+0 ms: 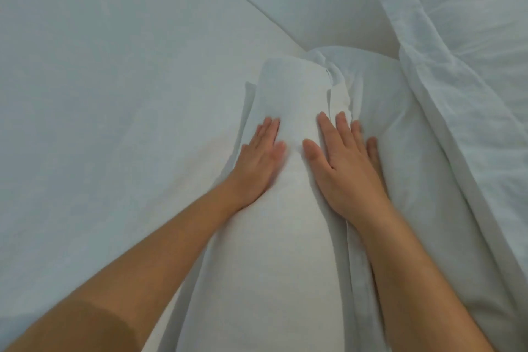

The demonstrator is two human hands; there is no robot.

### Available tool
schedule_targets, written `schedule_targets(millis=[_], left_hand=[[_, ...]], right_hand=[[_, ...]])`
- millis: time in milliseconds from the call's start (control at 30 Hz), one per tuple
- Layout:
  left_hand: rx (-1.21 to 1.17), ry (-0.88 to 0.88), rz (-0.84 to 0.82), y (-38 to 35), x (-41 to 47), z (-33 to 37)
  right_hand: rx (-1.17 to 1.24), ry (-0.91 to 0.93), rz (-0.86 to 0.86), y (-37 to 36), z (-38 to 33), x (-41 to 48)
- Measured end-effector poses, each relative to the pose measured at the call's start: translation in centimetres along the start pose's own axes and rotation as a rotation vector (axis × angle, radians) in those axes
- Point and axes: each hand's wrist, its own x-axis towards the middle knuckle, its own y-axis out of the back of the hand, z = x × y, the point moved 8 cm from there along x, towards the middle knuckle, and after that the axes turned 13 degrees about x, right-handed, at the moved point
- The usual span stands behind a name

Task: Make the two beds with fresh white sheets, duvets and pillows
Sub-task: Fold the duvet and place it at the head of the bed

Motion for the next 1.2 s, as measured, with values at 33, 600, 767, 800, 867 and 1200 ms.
schedule_targets(millis=[33, 600, 767, 800, 867, 1200], left_hand=[[-0.133, 0.057, 0.122, 2.0, 0.1, -1.3], [-0.254, 0.21, 0.172, 1.7, -7.3, -2.5], [-0.28, 0.202, 0.193, 2.9, -9.0, -2.9], [-0.317, 0.25, 0.323, 4.4, -9.5, -3.5], [-0.191, 0.175, 0.191, 2.3, -11.2, -1.7], [0.112, 0.071, -0.146, -2.4, -15.3, 0.6]], right_hand=[[0.002, 0.008, -0.012, -0.2, -0.3, -0.1], [0.002, -0.007, -0.035, -0.2, -1.0, -3.1], [0.033, -0.011, -0.033, -0.4, -1.2, -3.9], [0.031, -0.004, -0.035, -0.4, -1.3, -4.1], [0.039, -0.017, -0.032, -0.2, -0.8, -4.8], [0.047, -0.024, -0.019, -0.8, -1.0, -7.5]])
